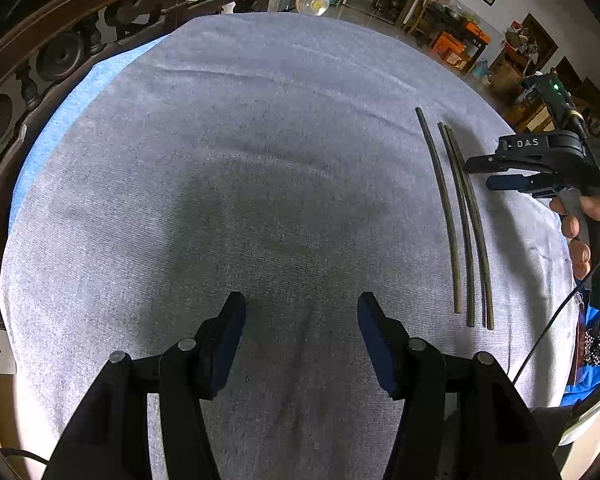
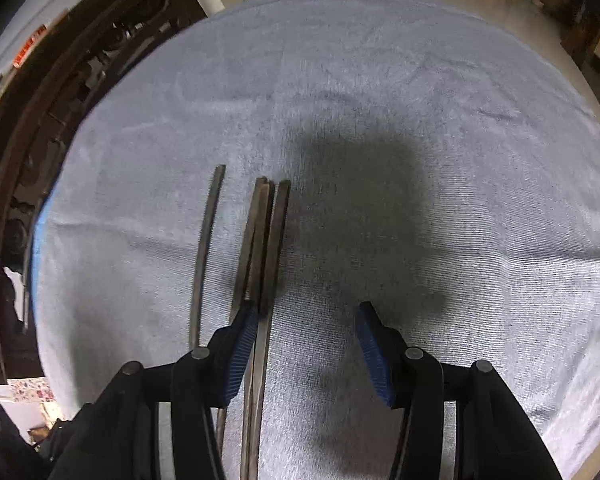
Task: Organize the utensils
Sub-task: 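Move both open tools back over the chopsticks lying on the cloth, then grasp a dark chopstick with the right tool while the left tool grasps another chopstick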
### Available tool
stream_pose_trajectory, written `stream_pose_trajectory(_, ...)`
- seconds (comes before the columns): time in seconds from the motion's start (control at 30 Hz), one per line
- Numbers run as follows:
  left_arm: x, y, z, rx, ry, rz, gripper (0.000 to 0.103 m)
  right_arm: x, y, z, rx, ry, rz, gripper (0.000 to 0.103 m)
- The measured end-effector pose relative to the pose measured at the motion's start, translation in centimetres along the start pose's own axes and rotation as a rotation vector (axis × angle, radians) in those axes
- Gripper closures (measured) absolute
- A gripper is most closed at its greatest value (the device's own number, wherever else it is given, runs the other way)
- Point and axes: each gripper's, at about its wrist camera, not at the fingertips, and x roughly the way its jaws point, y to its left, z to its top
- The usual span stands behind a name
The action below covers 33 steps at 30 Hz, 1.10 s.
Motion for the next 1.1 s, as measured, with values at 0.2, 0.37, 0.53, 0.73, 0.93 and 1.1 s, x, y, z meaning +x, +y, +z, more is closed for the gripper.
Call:
stream_pose_trajectory(0.2,0.1,-0.3,0.3,0.008,0.0,0.004,0.045,0.7,1.6,0.2,-0.051,0.026,-0.083,0.047)
stream_pose_trajectory(0.37,0.0,-0.3,0.9,0.014,0.0,0.009,0.045,0.4,0.6,-0.3,-0.039,0.036,-0.125,0.054)
stream_pose_trajectory(0.53,-0.4,-0.7,2.5,0.027,-0.015,0.008,0.045,0.1,0.5,-0.6,-0.022,0.017,-0.07,0.059)
stream_pose_trajectory(0.73,-0.3,-0.8,2.7,0.032,-0.013,0.015,0.045,0.2,2.8,-0.3,-0.05,0.027,-0.056,0.059)
stream_pose_trajectory(0.93,0.0,-1.0,3.0,0.04,-0.001,0.009,0.044,0.4,3.7,-1.8,-0.085,0.042,-0.093,0.066)
stream_pose_trajectory(1.1,0.1,-1.4,4.1,0.052,-0.005,0.008,0.044,0.2,2.6,-2.7,-0.061,0.061,-0.075,0.071)
